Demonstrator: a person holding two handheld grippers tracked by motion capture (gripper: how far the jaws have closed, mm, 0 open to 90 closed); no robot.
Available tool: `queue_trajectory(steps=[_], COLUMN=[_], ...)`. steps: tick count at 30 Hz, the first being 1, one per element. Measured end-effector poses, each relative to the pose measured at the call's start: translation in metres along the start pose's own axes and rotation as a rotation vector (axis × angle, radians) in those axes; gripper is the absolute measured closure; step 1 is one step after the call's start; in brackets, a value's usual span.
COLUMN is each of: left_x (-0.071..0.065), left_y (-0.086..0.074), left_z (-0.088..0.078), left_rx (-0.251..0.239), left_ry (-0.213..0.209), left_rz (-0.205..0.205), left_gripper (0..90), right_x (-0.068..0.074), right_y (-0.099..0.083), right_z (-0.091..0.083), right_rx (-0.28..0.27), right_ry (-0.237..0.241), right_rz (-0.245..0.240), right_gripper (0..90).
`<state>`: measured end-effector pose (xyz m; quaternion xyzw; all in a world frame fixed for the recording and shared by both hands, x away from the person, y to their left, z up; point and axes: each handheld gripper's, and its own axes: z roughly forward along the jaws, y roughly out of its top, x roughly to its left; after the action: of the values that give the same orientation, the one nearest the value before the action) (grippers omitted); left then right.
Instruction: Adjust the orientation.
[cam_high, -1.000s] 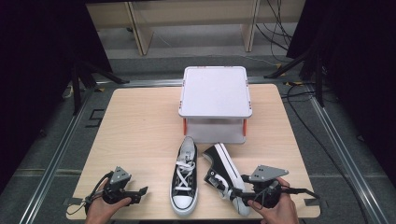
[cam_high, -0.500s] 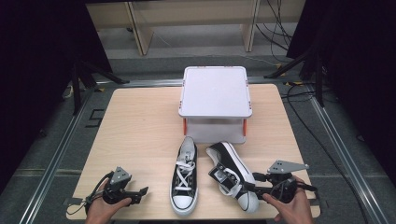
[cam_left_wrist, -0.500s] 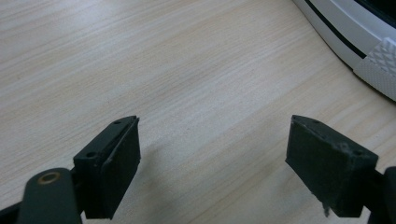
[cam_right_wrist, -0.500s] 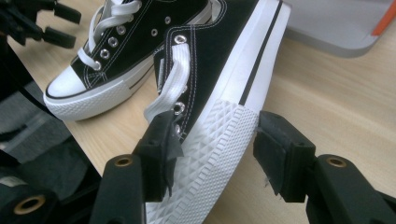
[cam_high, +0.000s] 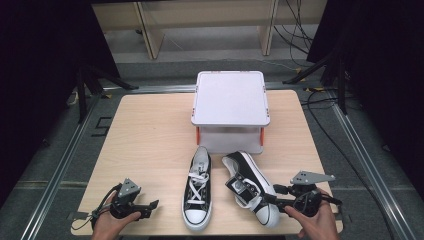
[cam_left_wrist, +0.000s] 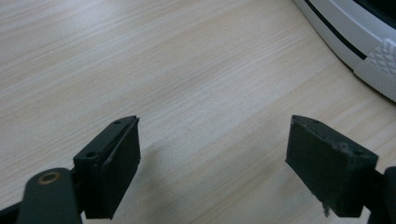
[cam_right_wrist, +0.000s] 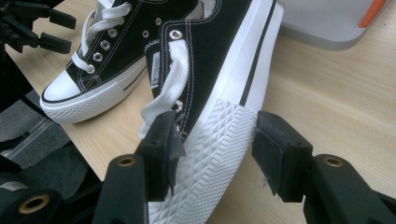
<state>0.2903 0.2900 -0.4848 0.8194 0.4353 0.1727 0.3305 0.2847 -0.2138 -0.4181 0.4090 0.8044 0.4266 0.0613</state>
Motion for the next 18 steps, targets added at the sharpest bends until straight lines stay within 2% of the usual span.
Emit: queue_trajectory(steps=[2,3,4,5,6,7,8,9,10,13,14,15,16,17,18], left_x=[-0.001,0.001,-0.001,-0.001,0.0,0.0,0.0,0.0,0.0,0.0,0.001,0.001,-0.001,0.0,0.0], left_y=[0.0,0.0,0.0,-0.001,0.0,0.0,0.0,0.0,0.0,0.0,0.0,0.0,0.0,0.0,0.0], left_z=[0.0,-0.001,0.0,0.0,0.0,0.0,0.0,0.001,0.001,0.0,0.001,0.001,0.001,0.0,0.0], left_rx=[0.004,0.006,0.002,0.005,0.004,0.004,0.004,-0.005,-0.003,0.0,0.0,0.0,-0.001,0.008,0.008], left_ry=[0.0,0.001,-0.003,-0.002,-0.001,-0.002,-0.002,-0.002,-0.008,-0.004,-0.005,-0.005,-0.009,-0.007,-0.007], left_rz=[-0.019,0.015,-0.016,-0.015,-0.003,-0.008,-0.008,0.006,0.003,-0.005,0.007,0.007,-0.003,0.008,0.008], left_gripper=[17.3,17.3,17.3,17.3,17.3,17.3,17.3,17.3,17.3,17.3,17.3,17.3,17.3,17.3,17.3], right_x=[-0.001,-0.001,-0.003,-0.004,-0.006,-0.008,-0.008,-0.013,-0.015,-0.017,-0.02,-0.02,-0.024,-0.027,-0.028], right_y=[0.0,0.0,0.0,-0.001,-0.001,-0.002,-0.002,-0.003,-0.004,-0.005,-0.006,-0.006,-0.008,-0.009,-0.01], right_z=[-0.001,-0.002,-0.001,-0.002,-0.003,-0.002,-0.002,-0.003,-0.004,-0.007,-0.007,-0.007,-0.007,-0.007,-0.008], right_rx=[0.004,0.008,0.002,0.011,0.003,0.001,0.001,0.001,-0.007,0.014,0.003,0.003,0.012,0.012,0.027], right_ry=[0.0,-0.005,-0.002,0.001,-0.001,0.021,0.021,0.029,0.025,0.018,-0.004,-0.004,0.002,0.01,0.021], right_rz=[-0.003,-0.004,-0.001,0.019,0.01,0.021,0.021,0.048,0.04,0.071,0.031,0.031,0.071,0.078,0.12], right_gripper=[51.1,51.4,51.6,51.7,51.8,51.8,51.8,52.0,52.6,54.6,55.7,55.7,56.1,56.1,56.2])
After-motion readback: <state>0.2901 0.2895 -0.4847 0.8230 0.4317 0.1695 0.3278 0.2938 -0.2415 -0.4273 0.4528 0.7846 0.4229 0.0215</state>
